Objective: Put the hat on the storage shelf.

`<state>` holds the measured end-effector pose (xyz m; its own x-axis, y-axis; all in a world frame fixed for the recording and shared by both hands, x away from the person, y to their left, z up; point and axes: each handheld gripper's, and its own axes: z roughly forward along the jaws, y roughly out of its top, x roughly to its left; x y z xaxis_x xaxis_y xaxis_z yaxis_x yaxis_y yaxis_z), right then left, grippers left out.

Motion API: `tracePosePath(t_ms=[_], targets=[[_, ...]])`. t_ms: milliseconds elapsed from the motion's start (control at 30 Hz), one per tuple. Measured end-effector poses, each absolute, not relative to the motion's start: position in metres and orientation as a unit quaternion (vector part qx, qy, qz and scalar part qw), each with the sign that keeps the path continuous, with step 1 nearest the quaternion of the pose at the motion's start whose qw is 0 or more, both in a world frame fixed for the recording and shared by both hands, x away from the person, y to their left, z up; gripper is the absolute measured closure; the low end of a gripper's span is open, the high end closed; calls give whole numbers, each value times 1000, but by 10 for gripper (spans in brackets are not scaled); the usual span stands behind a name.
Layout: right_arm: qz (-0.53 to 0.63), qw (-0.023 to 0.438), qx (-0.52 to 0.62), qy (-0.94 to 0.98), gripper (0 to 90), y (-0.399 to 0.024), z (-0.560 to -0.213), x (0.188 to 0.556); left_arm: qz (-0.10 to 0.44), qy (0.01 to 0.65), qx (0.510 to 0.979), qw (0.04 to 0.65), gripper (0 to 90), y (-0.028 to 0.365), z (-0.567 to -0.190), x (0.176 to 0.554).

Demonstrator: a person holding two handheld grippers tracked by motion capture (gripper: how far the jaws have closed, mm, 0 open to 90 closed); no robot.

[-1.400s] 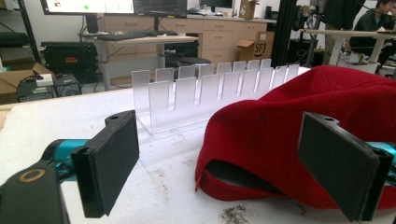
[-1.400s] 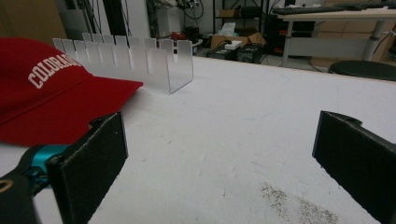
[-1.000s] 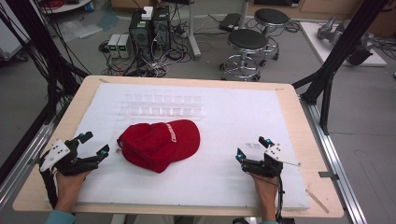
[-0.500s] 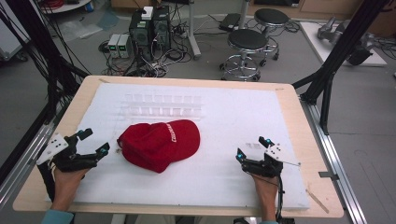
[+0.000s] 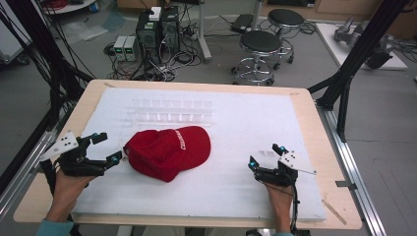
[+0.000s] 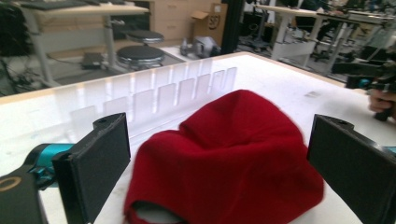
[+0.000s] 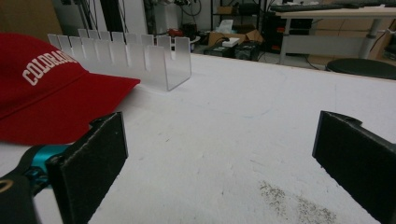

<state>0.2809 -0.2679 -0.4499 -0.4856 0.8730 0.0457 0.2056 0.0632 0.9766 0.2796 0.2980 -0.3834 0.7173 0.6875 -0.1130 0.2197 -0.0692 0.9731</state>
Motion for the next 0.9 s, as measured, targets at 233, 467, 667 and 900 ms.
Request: tracePosePath(t_ms=[233, 467, 667, 900], targets=[[551, 303, 407, 663, 21, -268, -450, 281, 171, 316, 735, 575, 65, 271, -365, 293], [551, 301, 408, 663, 22, -268, -450, 282, 139, 318, 767, 540, 65, 247, -366, 306], [550, 300, 408, 664, 21, -268, -450, 282, 118, 320, 791, 508, 65, 231, -372, 316], [551, 299, 408, 664, 21, -268, -450, 282, 116, 335, 810, 468, 65, 226, -382, 325]])
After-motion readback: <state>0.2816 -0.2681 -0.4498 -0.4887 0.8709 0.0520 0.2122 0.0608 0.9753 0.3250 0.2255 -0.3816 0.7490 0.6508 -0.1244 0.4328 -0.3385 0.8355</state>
